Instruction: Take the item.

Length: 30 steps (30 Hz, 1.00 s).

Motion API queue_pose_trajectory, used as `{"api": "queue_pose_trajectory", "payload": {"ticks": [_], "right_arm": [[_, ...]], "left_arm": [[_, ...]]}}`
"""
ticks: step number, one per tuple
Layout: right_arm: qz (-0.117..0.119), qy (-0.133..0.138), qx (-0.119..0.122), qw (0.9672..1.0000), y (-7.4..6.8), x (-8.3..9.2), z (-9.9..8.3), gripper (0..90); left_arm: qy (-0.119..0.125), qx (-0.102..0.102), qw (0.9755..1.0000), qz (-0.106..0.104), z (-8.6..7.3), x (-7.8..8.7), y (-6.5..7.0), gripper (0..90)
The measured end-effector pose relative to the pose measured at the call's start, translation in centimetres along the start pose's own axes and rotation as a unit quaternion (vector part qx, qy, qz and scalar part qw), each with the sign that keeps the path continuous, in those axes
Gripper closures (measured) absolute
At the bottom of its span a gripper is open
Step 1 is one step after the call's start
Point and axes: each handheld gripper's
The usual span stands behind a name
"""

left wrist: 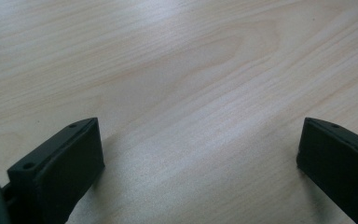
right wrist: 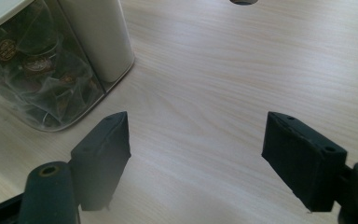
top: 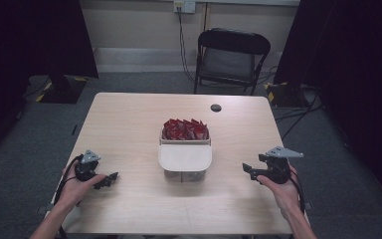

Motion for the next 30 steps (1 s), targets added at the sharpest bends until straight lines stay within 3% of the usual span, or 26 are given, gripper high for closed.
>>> {"api": "queue_pose_trajectory", "payload": {"ticks": [8, 16, 22, 26, 30], "right_arm": [[0.004, 0.013, 0.004, 0.9999, -0.1, 0.1, 1.1, 24.5], [0.024, 0.034, -0.004, 0.9991, 0.0, 0.5, 2.6, 29.7], [0.042, 0.034, -0.008, 0.9985, -0.2, 0.2, 3.6, 35.2], [0.035, 0.024, -0.007, 0.9991, -0.5, -0.2, 4.1, 31.2], [0.047, 0.030, -0.010, 0.9984, -0.6, -0.5, 4.6, 27.2]], "left_arm": [[0.000, 0.000, 1.0000, 0.000, 0.0, 0.0, 0.0, 0.0], [0.000, 0.000, 1.0000, 0.000, 0.0, 0.0, 0.0, 0.0], [0.000, 0.000, 1.0000, 0.000, 0.0, 0.0, 0.0, 0.0], [0.000, 0.000, 1.0000, 0.000, 0.0, 0.0, 0.0, 0.0], [0.000, 0.000, 1.0000, 0.000, 0.0, 0.0, 0.0, 0.0]]}}
Point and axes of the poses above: each handheld gripper's, and its own axes: x roughly backward along the jaws, z roughly out of its top, y roughly to its right, and after that the axes turned 4 degrees about x, right-handed
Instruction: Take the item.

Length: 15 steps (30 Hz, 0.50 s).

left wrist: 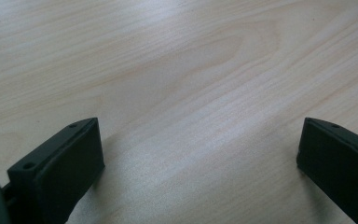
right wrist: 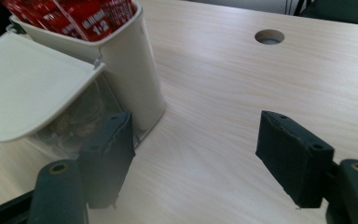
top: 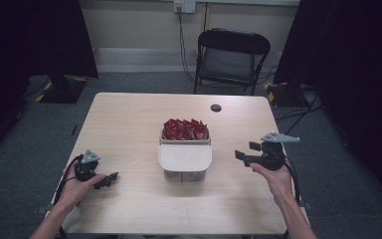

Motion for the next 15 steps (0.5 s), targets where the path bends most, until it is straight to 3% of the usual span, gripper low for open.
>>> {"api": "queue_pose_trajectory", "payload": {"ticks": [3, 15], "right_arm": [[0.002, 0.003, 0.004, 1.0000, -0.2, -0.2, 0.5, 29.1], [0.051, 0.026, 0.015, 0.9982, -1.1, -1.0, 2.1, 44.1]], "left_arm": [[0.000, 0.000, 1.0000, 0.000, 0.0, 0.0, 0.0, 0.0], [0.000, 0.000, 1.0000, 0.000, 0.0, 0.0, 0.0, 0.0]]}}
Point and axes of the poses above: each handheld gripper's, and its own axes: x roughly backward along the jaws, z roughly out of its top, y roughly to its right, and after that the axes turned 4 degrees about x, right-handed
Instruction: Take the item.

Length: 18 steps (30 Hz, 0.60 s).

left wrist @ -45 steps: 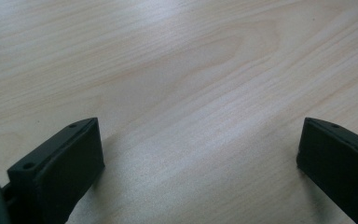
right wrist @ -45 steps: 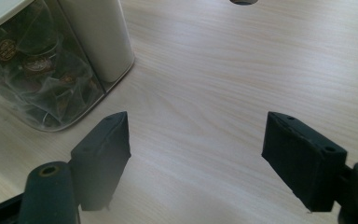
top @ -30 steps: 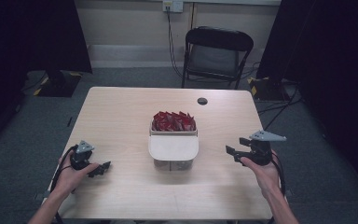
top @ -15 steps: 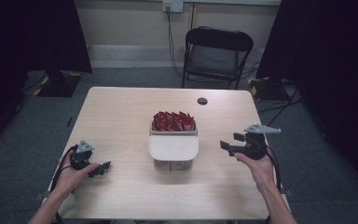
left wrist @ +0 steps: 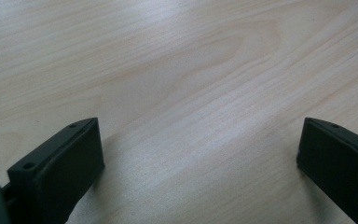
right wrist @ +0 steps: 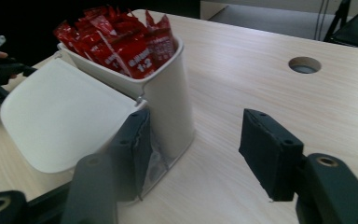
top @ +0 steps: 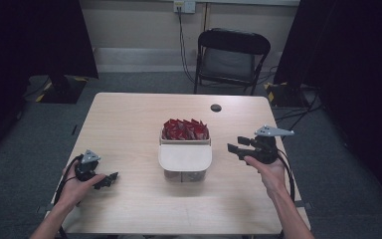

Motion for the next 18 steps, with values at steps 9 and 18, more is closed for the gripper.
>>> {"api": "queue_pose_trajectory", "payload": {"ticks": [9, 18], "right_arm": [[0.020, 0.003, -0.002, 0.9998, -0.6, -0.6, 1.1, 50.4], [0.039, -0.001, -0.002, 0.9993, -1.3, -1.7, 2.6, 54.2]], "left_arm": [[0.000, 0.001, 1.0000, 0.000, 0.0, 0.0, 0.0, 0.0], [0.000, 0.000, 1.0000, 0.000, 0.0, 0.0, 0.0, 0.0]]}}
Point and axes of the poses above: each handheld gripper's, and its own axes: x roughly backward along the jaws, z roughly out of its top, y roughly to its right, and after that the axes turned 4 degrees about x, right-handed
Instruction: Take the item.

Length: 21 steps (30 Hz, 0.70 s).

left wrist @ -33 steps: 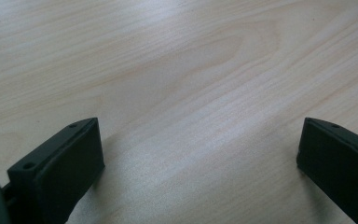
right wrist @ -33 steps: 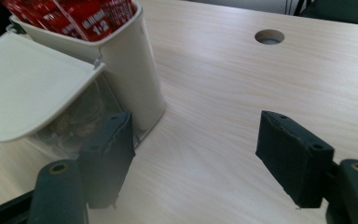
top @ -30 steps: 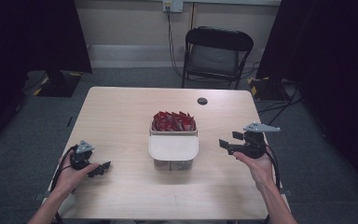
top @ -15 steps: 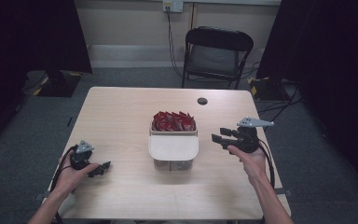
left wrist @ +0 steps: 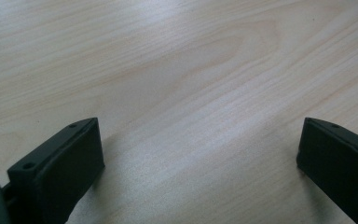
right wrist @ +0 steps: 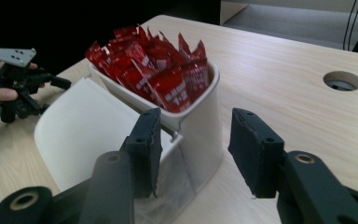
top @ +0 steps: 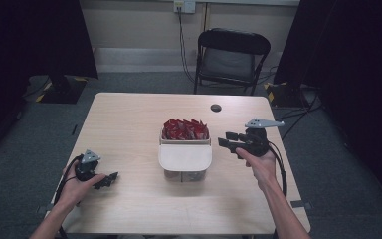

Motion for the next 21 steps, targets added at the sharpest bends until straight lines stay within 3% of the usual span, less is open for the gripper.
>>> {"api": "queue_pose_trajectory", "payload": {"ticks": [6, 13, 17, 21], "right_arm": [[0.015, 0.005, 0.003, 0.9999, -0.5, -1.2, 0.6, 54.3], [0.015, 0.010, 0.010, 0.9998, -1.0, -2.3, 1.4, 46.8], [0.019, 0.008, 0.009, 0.9998, -1.5, -3.2, 2.1, 36.4], [0.023, 0.003, 0.007, 0.9997, -1.6, -3.9, 2.0, 34.2]], "left_arm": [[0.000, 0.000, 1.0000, 0.000, 0.0, 0.0, 0.0, 0.0], [0.000, 0.000, 1.0000, 0.000, 0.0, 0.0, 0.0, 0.0], [0.000, 0.000, 1.0000, 0.000, 0.0, 0.0, 0.0, 0.0], [0.000, 0.000, 1.0000, 0.000, 0.0, 0.0, 0.0, 0.0]]}}
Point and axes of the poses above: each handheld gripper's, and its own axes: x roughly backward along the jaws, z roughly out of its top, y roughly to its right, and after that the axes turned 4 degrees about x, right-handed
